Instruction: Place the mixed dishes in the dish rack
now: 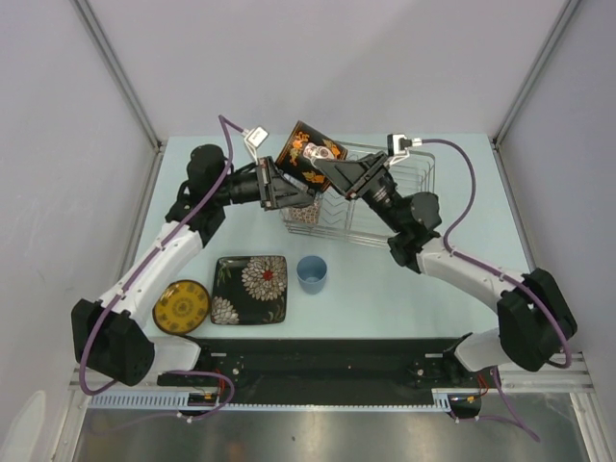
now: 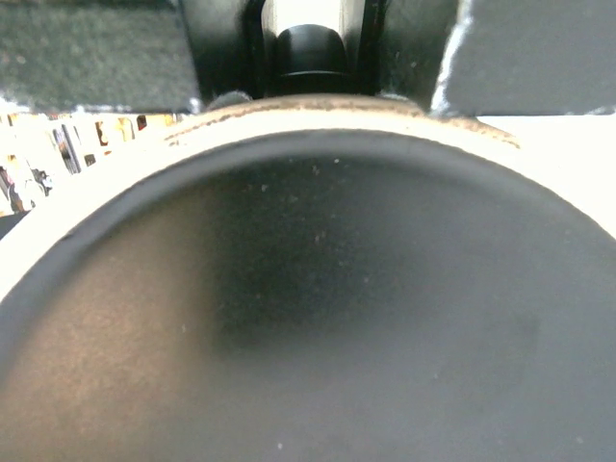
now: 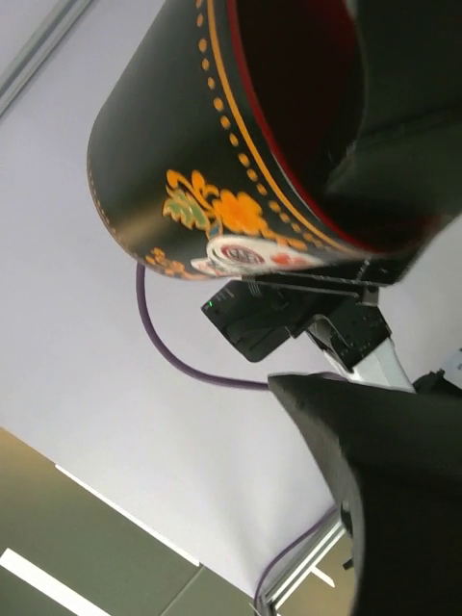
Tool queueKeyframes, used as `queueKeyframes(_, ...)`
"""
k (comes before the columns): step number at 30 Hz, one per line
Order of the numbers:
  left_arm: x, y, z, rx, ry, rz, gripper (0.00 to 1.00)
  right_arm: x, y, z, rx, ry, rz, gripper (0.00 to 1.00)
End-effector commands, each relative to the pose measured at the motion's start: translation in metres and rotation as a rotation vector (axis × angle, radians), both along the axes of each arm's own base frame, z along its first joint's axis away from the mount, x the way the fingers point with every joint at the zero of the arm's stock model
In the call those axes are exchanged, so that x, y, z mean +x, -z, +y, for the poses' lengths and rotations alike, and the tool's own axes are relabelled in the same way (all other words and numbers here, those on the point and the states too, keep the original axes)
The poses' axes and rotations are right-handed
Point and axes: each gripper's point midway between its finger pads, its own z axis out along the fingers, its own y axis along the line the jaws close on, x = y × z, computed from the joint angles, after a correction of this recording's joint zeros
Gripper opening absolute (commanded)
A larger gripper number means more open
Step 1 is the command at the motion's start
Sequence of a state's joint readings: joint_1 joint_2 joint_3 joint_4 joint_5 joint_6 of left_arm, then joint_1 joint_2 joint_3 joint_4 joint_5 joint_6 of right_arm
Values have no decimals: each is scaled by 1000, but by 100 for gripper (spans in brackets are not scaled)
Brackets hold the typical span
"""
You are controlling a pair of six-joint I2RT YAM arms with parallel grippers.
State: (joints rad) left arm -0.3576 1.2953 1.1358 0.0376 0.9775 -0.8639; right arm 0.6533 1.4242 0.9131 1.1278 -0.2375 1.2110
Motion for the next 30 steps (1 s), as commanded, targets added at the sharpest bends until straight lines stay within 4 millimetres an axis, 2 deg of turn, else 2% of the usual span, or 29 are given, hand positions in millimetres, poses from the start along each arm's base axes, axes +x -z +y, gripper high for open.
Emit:
queueKeyframes(1,4,-59,16,-71,-29,-264,0,-14,-11,-20,-69,3,-41,70)
queueKeyframes(4,8,-66,23,-65,-47,-280,0,-14,8,-33,-190,30,4,78)
queueKeyframes(7,13,-71,24,-17,-63,-313,0,-22,25,-54,-317,79,30,81)
queueKeyframes(8,17,-69,26,19,-70,-356,0,-21,41,-59,-376,90,85,81)
queueKeyframes(9,17,-73,27,50,-73,-348,0,-31,29,-76,-382,137,53,81)
queueKeyframes(10,26,-70,26,86,-90,-353,0,-34,29,-84,-403,166,53,82)
queueKeyframes(11,31,-69,27,131,-94,-421,0,-34,40,-94,-465,210,60,82)
queueKeyframes(12,29,-75,25,167,-93,-435,0,-48,21,-113,-445,288,9,82)
queueKeyframes(13,40,-66,21,209,-96,-437,0,-53,18,-122,-452,333,-2,82)
queueKeyframes(15,51,-67,19,272,-105,-485,0,-61,14,-142,-480,431,-26,82)
queueKeyframes(16,54,-64,13,284,-94,-485,0,-77,0,-154,-458,473,-70,82)
queueKeyframes(17,70,-46,7,322,-94,-465,0,-80,6,-160,-479,494,-53,82)
queueKeyframes(18,72,-49,-1,329,-82,-485,0,-81,9,-168,-491,528,-40,82)
queueKeyframes(19,78,-44,-7,344,-79,-489,0,-92,5,-175,-483,546,-55,82)
queueKeyframes(20,91,-26,-16,376,-66,-481,0,-93,14,-177,-508,545,-28,82)
queueKeyframes(21,93,-31,-28,374,-58,-505,0,-97,16,-179,-516,549,-25,82)
queueKeyframes(22,98,-24,-38,383,-43,-500,0,-102,22,-182,-530,547,-13,82)
queueKeyframes(23,110,-4,-51,411,-16,-484,0,-105,24,-183,-534,543,-10,82)
queueKeyframes(24,110,-9,-67,405,-1,-507,0,-107,26,-183,-538,535,-7,82)
queueKeyframes(26,117,-1,-87,418,25,-524,0,-116,27,-185,-542,529,-19,82)
queueKeyframes(27,125,10,-106,431,40,-528,0,-119,27,-186,-545,531,-22,82)
queueKeyframes(29,134,22,-124,438,53,-537,0,-124,30,-190,-559,539,-32,82)
queueKeyframes(30,140,32,-141,439,69,-539,0,-126,31,-191,-563,539,-32,82)
